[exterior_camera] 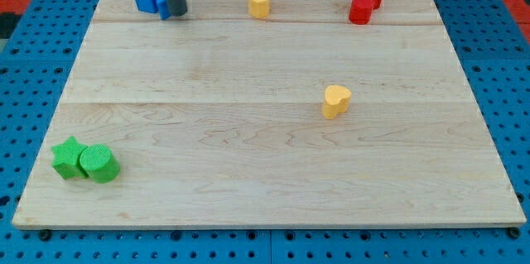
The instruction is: Slide the yellow heart closer to the yellow hexagon
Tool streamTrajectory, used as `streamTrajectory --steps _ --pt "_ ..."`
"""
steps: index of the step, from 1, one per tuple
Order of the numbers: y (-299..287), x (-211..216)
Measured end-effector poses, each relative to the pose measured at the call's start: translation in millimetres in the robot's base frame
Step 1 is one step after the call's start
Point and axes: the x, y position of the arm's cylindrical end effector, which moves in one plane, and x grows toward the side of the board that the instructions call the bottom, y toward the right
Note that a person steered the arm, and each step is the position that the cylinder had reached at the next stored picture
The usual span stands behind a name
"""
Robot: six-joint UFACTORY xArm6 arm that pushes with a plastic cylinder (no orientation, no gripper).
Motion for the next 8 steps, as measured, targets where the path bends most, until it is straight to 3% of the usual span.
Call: streamTrajectory --steps 1,3,5,8 --pt "-27 -2" --pt "-9 62" --pt "68 163" --pt "187 227"
